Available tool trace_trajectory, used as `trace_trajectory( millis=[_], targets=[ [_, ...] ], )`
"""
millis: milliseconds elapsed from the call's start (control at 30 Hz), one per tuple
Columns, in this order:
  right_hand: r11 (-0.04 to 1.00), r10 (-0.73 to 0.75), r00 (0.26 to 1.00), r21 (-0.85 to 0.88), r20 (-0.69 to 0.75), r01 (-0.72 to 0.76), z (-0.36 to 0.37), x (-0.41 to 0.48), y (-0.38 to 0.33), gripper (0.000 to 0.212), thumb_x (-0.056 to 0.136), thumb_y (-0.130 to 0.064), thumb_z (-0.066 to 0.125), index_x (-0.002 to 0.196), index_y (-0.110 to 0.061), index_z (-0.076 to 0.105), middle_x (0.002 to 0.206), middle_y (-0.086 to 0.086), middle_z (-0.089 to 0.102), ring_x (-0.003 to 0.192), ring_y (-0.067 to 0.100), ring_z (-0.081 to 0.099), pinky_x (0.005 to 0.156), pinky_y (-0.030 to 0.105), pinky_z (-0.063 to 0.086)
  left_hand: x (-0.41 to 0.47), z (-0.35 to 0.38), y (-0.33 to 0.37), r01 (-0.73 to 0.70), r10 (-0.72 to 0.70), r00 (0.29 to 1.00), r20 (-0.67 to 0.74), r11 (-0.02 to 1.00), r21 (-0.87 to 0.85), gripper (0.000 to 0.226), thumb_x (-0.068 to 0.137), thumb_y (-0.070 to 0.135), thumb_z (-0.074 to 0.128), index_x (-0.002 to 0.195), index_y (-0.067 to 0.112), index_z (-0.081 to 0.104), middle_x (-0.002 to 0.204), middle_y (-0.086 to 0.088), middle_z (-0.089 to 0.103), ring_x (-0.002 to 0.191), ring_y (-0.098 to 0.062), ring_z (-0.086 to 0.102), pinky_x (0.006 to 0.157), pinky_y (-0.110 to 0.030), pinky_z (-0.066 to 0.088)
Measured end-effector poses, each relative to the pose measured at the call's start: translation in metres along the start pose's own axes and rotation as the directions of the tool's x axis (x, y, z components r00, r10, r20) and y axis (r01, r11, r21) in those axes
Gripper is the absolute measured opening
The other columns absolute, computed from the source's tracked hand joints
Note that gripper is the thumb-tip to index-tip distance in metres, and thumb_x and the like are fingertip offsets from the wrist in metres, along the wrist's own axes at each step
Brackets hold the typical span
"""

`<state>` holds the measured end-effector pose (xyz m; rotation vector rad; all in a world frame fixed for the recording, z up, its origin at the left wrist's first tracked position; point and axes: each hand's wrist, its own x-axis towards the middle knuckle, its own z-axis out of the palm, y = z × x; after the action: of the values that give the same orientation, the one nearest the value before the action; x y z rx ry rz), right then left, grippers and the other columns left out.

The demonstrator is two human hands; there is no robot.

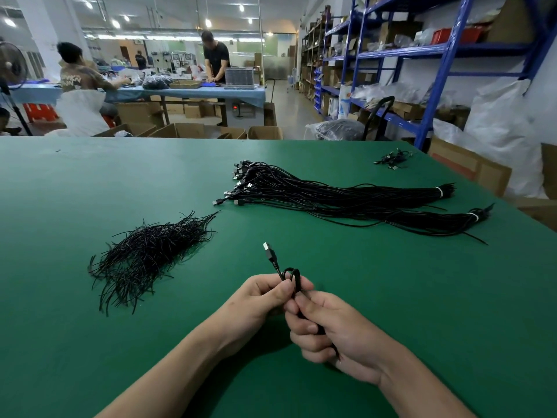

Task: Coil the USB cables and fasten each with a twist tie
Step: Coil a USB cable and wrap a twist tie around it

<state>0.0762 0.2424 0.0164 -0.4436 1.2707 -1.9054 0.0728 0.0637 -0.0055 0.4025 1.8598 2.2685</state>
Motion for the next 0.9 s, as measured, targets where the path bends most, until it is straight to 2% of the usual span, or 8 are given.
trace_trajectory(
  millis=[133, 333, 500, 667, 733, 800, 833, 900],
  targets=[
    [0.996, 0.001, 0.999, -0.087, -0.036, -0.004, -0.001, 0.001, 0.001, 0.028, 0.105, -0.039, 0.045, 0.095, -0.013, 0.05, 0.068, -0.002, 0.031, 0.049, 0.008, 0.02, 0.041, 0.016, 0.025, 0.001, 0.002, 0.0, -0.037, 0.038, 0.999, -0.037, 0.999, 0.032, 0.028, 0.086, 0.047, 0.074, 0.082, 0.019, 0.076, 0.066, 0.004, 0.062, 0.068, -0.009, 0.06, 0.076, -0.02, 0.049],
    [0.957, -0.06, 0.984, -0.29, -0.167, 0.009, -0.004, 0.007, 0.005, 0.031, 0.105, -0.04, 0.044, 0.097, -0.012, 0.056, 0.065, -0.004, 0.042, 0.048, 0.008, 0.025, 0.04, 0.018, 0.026, 0.003, 0.007, -0.001, -0.09, 0.099, 0.991, -0.093, 0.991, 0.096, 0.053, 0.089, 0.045, 0.064, 0.081, -0.007, 0.06, 0.061, 0.001, 0.055, 0.062, -0.009, 0.054, 0.072, -0.014, 0.045],
    [0.906, -0.171, 0.944, -0.42, -0.282, 0.038, -0.002, 0.013, 0.011, 0.032, 0.105, -0.042, 0.043, 0.088, -0.017, 0.051, 0.06, -0.009, 0.038, 0.048, 0.007, 0.025, 0.044, 0.019, 0.021, 0.007, 0.011, -0.001, -0.066, 0.086, 0.983, -0.164, 0.99, 0.121, 0.031, 0.096, 0.039, 0.062, 0.073, 0.02, 0.071, 0.065, -0.001, 0.061, 0.066, -0.013, 0.063, 0.078, -0.023, 0.048],
    [0.914, -0.225, 0.908, -0.4, -0.354, 0.071, -0.001, 0.016, 0.014, 0.031, 0.107, -0.037, 0.042, 0.084, -0.016, 0.049, 0.061, -0.006, 0.035, 0.049, 0.009, 0.025, 0.047, 0.026, 0.018, 0.014, 0.007, -0.001, 0.002, 0.026, 0.986, -0.164, 0.985, 0.17, 0.03, 0.093, 0.045, 0.062, 0.098, 0.021, 0.079, 0.081, 0.007, 0.073, 0.085, -0.008, 0.068, 0.081, -0.017, 0.049],
    [0.914, -0.254, 0.886, -0.397, -0.388, 0.089, -0.003, 0.016, 0.014, 0.03, 0.108, -0.033, 0.041, 0.085, -0.015, 0.049, 0.061, -0.006, 0.034, 0.049, 0.009, 0.025, 0.046, 0.025, 0.019, 0.021, -0.004, 0.004, 0.069, -0.032, 0.988, -0.151, 0.967, 0.246, 0.033, 0.093, 0.053, 0.06, 0.101, 0.028, 0.079, 0.084, 0.012, 0.069, 0.081, -0.004, 0.061, 0.073, -0.015, 0.046],
    [0.907, -0.282, 0.857, -0.411, -0.431, 0.091, -0.007, 0.015, 0.012, 0.03, 0.109, -0.03, 0.04, 0.086, -0.013, 0.048, 0.061, -0.007, 0.034, 0.049, 0.009, 0.024, 0.044, 0.023, 0.021, 0.032, -0.022, 0.011, 0.116, -0.01, 0.971, -0.238, 0.893, 0.435, 0.029, 0.094, 0.052, 0.062, 0.103, 0.029, 0.077, 0.087, 0.014, 0.072, 0.074, -0.003, 0.058, 0.07, -0.02, 0.045],
    [0.905, -0.288, 0.843, -0.418, -0.455, 0.083, -0.009, 0.014, 0.012, 0.03, 0.109, -0.029, 0.039, 0.085, -0.012, 0.048, 0.06, -0.007, 0.034, 0.049, 0.009, 0.024, 0.044, 0.022, 0.022, 0.038, -0.034, 0.016, 0.141, 0.053, 0.951, -0.305, 0.803, 0.579, 0.026, 0.095, 0.045, 0.064, 0.109, 0.027, 0.076, 0.093, 0.011, 0.075, 0.074, -0.003, 0.06, 0.073, -0.023, 0.047],
    [0.903, -0.287, 0.823, -0.424, -0.49, 0.063, -0.013, 0.014, 0.011, 0.03, 0.109, -0.028, 0.038, 0.084, -0.012, 0.047, 0.059, -0.007, 0.034, 0.049, 0.009, 0.024, 0.043, 0.021, 0.023, 0.048, -0.06, 0.027, 0.275, 0.217, 0.879, -0.425, 0.497, 0.823, 0.029, 0.097, 0.035, 0.065, 0.119, 0.017, 0.074, 0.107, 0.0, 0.076, 0.085, -0.012, 0.067, 0.082, -0.027, 0.05]
  ],
)
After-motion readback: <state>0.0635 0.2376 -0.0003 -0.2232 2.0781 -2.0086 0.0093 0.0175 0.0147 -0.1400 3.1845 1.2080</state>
